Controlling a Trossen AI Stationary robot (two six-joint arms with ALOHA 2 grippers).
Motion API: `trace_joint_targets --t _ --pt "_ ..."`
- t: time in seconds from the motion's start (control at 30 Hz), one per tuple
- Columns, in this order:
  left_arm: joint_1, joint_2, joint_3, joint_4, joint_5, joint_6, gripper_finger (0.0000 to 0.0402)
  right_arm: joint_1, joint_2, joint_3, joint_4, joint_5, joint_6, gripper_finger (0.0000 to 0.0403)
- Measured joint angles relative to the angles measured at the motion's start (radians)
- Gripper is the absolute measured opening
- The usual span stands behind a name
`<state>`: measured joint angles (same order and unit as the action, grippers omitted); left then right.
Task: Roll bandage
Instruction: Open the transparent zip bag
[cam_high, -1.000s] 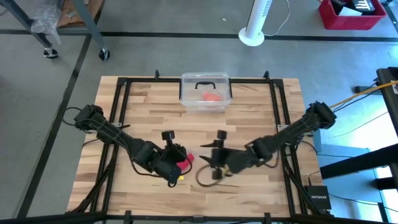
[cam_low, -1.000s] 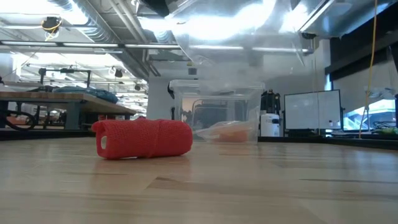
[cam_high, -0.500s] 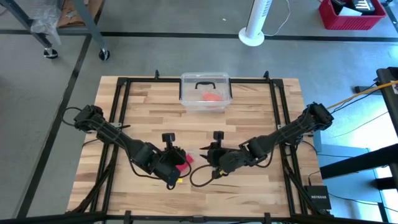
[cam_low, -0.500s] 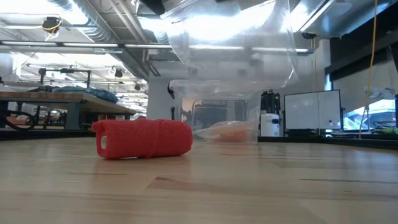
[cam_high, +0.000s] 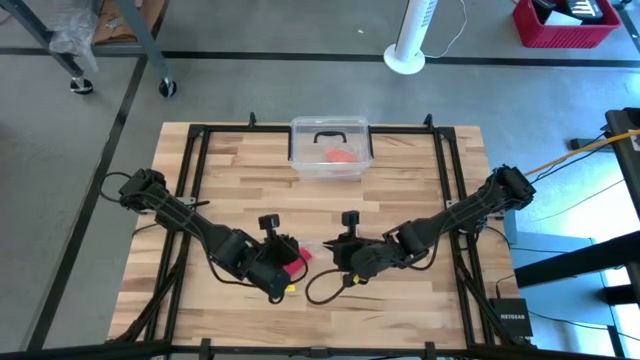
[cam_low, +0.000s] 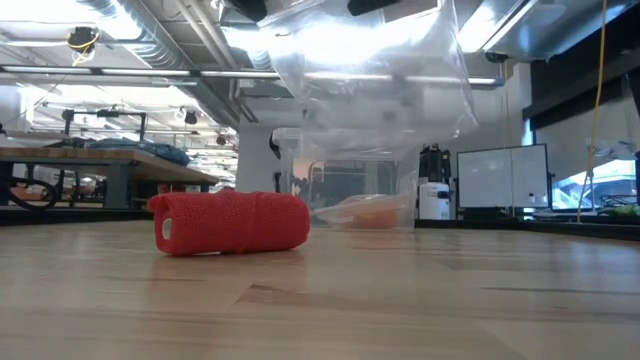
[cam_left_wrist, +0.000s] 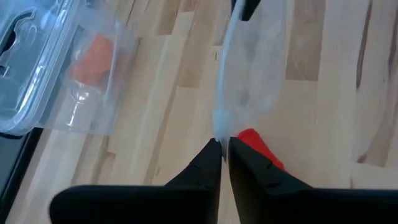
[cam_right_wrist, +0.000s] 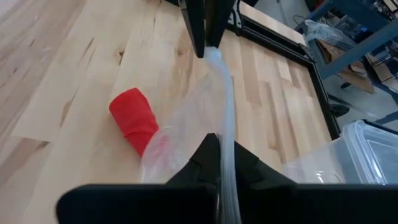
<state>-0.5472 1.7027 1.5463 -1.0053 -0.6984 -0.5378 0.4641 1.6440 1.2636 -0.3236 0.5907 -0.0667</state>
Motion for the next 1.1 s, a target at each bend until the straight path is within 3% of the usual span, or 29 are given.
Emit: trace_joint_targets --t 0.2,0.37,0.5,0.6,0.77,0.9,1.1 --pt "-0.007 0.0 0.0 -0.001 0.002 -0.061 0.0067 0.0 -0.028 0.0 -0.043 0.0 0.012 0.0005" --pt "-0.011 -0.007 0.0 -0.018 0.002 -0.027 0.0109 0.019 -0.098 0.0 -0.104 0.002 0.053 0.0003" --pt "-0.051 -0.04 0.0 0.002 -0.114 0.014 0.0124 0.06 -0.173 -0.012 -0.111 0.038 0.06 0.0003" --pt "-0.101 -0.069 -0.004 0.006 -0.27 0.003 0.0127 0.083 -0.261 -0.093 -0.002 0.062 0.034 0.0002" --pt "-0.153 -0.125 -0.091 0.078 -0.397 -0.01 0.0127 0.078 -0.406 -0.325 0.384 -0.001 -0.033 0.0002" --pt "-0.145 -0.209 -0.215 0.305 -0.406 0.072 0.0127 0.046 -0.447 -0.439 0.634 -0.114 -0.086 0.0002" --pt "-0.088 -0.343 -0.478 1.027 -0.052 0.468 0.0127 -0.003 -0.423 -0.449 0.648 -0.165 -0.071 0.0001"
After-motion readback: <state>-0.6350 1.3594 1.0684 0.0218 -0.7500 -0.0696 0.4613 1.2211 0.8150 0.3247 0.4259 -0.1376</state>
